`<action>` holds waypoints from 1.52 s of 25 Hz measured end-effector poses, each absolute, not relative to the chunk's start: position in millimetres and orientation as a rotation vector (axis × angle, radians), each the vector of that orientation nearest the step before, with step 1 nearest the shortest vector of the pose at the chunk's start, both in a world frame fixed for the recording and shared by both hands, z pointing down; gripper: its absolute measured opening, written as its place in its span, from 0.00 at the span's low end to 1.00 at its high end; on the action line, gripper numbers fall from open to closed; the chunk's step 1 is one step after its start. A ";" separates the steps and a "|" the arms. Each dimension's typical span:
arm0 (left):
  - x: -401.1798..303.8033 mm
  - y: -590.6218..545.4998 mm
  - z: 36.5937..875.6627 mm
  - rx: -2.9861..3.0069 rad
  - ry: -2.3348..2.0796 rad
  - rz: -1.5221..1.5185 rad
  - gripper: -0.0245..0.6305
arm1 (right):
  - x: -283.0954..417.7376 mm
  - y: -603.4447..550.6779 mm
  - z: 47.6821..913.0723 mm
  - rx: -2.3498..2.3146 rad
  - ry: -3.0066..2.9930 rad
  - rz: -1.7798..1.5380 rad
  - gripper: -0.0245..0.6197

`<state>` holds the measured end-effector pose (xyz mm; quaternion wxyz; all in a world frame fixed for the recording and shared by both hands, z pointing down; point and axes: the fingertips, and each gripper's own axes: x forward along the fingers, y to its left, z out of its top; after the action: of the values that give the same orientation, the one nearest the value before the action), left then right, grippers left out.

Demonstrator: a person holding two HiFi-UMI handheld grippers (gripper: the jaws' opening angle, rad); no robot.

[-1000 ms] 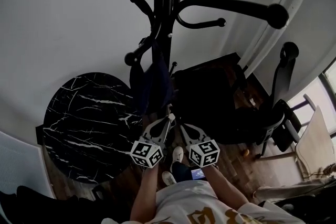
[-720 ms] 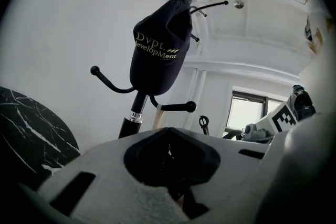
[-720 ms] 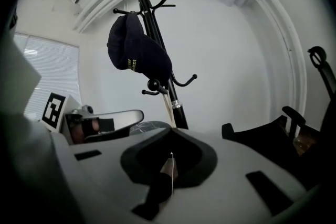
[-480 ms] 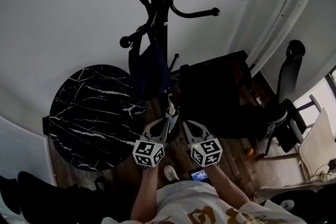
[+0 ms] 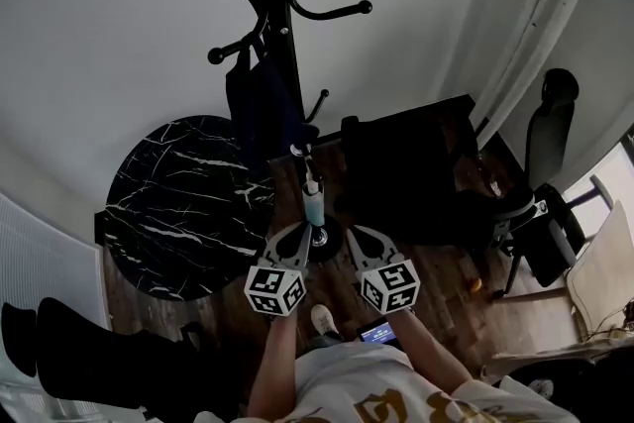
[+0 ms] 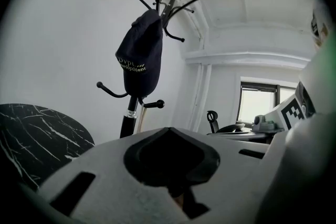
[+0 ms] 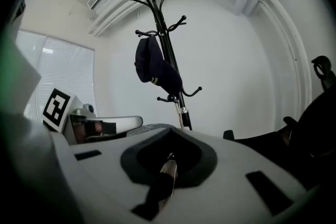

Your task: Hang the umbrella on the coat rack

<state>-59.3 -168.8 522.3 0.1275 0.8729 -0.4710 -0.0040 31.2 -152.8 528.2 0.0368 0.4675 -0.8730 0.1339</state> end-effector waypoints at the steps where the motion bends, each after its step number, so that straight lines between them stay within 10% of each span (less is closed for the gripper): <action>1: -58.1 -163.3 519.4 2.540 -1.380 -0.013 0.07 | 33.3 -147.9 525.5 1.431 -2.688 0.405 0.05; 38: -39.2 -87.5 490.2 2.515 -1.658 0.035 0.07 | 72.5 -77.4 499.6 1.371 -2.732 0.294 0.05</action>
<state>-39.2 -87.5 490.2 0.0644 0.8331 -0.5492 0.0116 72.5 -77.4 499.6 0.0354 0.4461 -0.8892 0.0955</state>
